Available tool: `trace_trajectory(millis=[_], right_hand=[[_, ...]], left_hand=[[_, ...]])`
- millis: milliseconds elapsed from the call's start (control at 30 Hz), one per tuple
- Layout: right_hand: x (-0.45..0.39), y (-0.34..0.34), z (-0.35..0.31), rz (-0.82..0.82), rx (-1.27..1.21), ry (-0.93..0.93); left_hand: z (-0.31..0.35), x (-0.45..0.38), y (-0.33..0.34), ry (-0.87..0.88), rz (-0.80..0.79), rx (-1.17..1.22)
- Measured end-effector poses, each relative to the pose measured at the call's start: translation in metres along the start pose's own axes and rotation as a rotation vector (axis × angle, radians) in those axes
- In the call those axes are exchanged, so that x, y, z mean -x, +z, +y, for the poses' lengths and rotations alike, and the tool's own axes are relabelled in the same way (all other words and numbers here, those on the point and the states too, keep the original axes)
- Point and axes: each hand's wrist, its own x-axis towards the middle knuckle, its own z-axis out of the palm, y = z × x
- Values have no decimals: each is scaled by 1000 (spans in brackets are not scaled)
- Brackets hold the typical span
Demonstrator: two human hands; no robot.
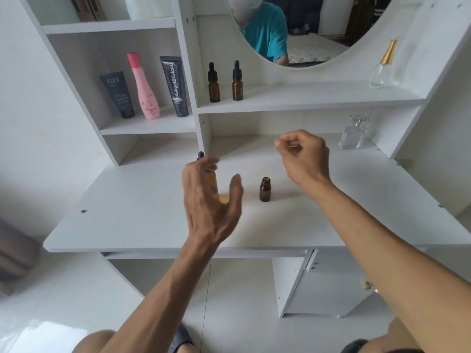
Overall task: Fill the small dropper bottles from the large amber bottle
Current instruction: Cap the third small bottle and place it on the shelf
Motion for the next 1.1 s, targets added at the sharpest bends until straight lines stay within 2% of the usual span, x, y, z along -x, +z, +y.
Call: trace_trajectory(millis=[100,200,333,833,1000,1100], right_hand=[[-7,-8,30,15,94,89],[-3,-9,55,-58,191,152],[3,-8,75,-120,226,205],[0,5,86,-93,384,178],[3,-1,77,-63,187,181],[7,-14,56,-78,68,106]], left_hand=[[14,-1,21,-79,-192,67],[9,3,43,-235,-387,28],[-3,10,58,-324,-505,-30],[-16,15,66,-307,-567,-109],[-19,16,68,-295,-573,-113],[-19,15,68,-301,-577,-110]])
